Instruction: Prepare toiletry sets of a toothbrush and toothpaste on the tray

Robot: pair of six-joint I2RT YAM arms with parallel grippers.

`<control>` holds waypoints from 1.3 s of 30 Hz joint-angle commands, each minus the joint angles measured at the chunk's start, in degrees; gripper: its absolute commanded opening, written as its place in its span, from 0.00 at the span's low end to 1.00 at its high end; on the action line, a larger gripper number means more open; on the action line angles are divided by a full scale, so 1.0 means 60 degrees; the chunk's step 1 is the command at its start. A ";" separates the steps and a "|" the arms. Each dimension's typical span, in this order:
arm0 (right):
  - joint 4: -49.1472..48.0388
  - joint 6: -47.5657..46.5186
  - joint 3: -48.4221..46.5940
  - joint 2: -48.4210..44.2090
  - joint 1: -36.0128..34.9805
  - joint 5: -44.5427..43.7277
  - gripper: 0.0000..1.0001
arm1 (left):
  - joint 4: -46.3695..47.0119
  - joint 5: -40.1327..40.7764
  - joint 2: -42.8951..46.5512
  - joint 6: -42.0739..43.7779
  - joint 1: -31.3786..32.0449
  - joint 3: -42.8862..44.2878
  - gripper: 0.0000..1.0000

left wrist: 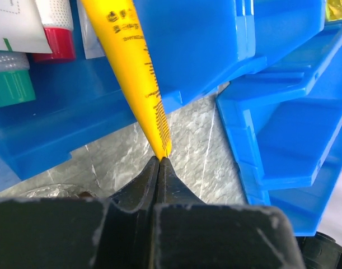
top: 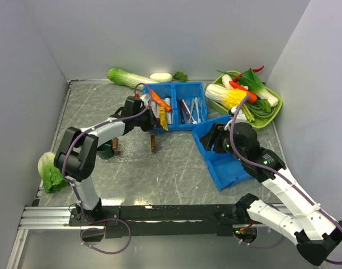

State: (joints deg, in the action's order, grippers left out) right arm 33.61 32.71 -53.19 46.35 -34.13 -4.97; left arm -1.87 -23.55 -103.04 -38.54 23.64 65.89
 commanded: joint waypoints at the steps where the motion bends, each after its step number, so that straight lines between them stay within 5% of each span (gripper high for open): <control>1: -0.0225 -0.0119 -0.0115 0.0200 0.0034 -0.0094 0.65 | 0.0238 -0.0323 0.0737 -0.0109 -0.0058 -0.0199 0.01; 11: -0.0459 -0.1363 -0.0876 0.1063 -0.0390 0.0478 0.63 | 0.1145 -0.1231 0.2026 -0.0723 -0.0190 -0.0858 0.01; 21: -0.0824 -0.3617 -0.2559 0.3421 -0.2485 -0.1998 0.61 | 0.1513 -0.2124 0.2686 -0.1252 -0.0190 -0.1050 0.01; 39: -0.1543 -0.4543 -0.4699 0.7025 -0.2544 -0.2116 0.52 | 0.1132 -0.2007 0.3082 -0.0885 -0.0204 -0.0815 0.01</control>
State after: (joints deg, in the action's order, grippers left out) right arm 27.11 7.14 -77.45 86.28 -49.15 -16.71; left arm 2.35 -34.74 -87.09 -44.66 22.61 59.44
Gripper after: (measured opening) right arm 0.533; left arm 0.019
